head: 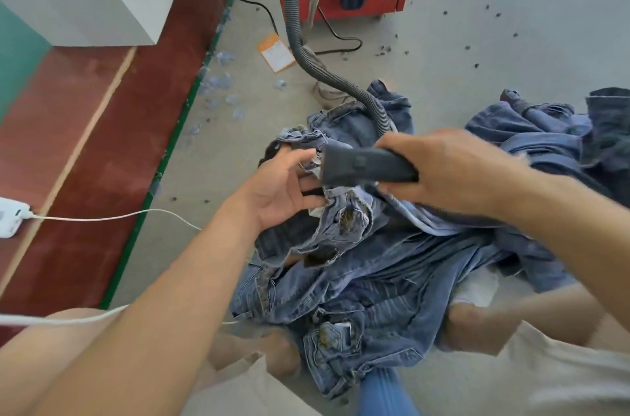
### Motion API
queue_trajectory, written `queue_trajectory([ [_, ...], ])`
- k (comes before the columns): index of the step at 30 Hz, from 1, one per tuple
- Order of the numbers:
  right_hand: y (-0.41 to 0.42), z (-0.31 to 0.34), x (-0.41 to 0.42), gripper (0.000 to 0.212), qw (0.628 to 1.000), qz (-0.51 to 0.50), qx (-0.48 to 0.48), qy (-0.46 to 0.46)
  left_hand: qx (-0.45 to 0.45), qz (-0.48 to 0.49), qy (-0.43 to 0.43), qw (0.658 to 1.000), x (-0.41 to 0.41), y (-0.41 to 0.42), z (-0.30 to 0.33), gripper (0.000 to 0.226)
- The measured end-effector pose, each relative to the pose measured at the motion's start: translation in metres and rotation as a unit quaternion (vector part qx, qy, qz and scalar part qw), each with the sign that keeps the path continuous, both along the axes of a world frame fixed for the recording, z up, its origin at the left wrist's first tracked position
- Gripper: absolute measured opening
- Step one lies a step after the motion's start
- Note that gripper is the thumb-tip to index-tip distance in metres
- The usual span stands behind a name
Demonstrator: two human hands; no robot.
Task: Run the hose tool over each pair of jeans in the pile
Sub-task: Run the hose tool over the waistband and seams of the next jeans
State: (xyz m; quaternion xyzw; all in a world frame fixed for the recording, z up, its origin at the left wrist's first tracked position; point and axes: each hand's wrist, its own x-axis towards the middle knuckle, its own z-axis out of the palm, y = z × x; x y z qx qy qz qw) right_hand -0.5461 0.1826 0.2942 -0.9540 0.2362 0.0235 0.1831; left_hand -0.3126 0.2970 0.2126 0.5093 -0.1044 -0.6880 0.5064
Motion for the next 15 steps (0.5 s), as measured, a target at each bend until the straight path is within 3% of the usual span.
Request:
queue_trajectory([
  [4, -0.027, 0.010, -0.018, 0.028, 0.997, -0.053, -0.036, 0.044, 0.004, 0.020, 0.007, 1.000, 0.003, 0.001, 0.001, 0.035],
  [7, -0.017, 0.005, -0.016, 0.032, 0.995, 0.001, -0.050, 0.090, 0.009, 0.005, -0.022, 1.000, -0.002, 0.000, 0.000, 0.039],
  [10, 0.001, -0.005, -0.003, 0.030, 0.999, 0.034, -0.015, 0.037, 0.021, -0.019, -0.043, 0.999, -0.008, 0.000, -0.003, 0.033],
  [15, -0.013, -0.002, -0.004, 0.028, 0.997, -0.040, 0.051, -0.039, 0.040, 0.008, -0.007, 0.999, -0.003, 0.002, -0.007, 0.020],
])
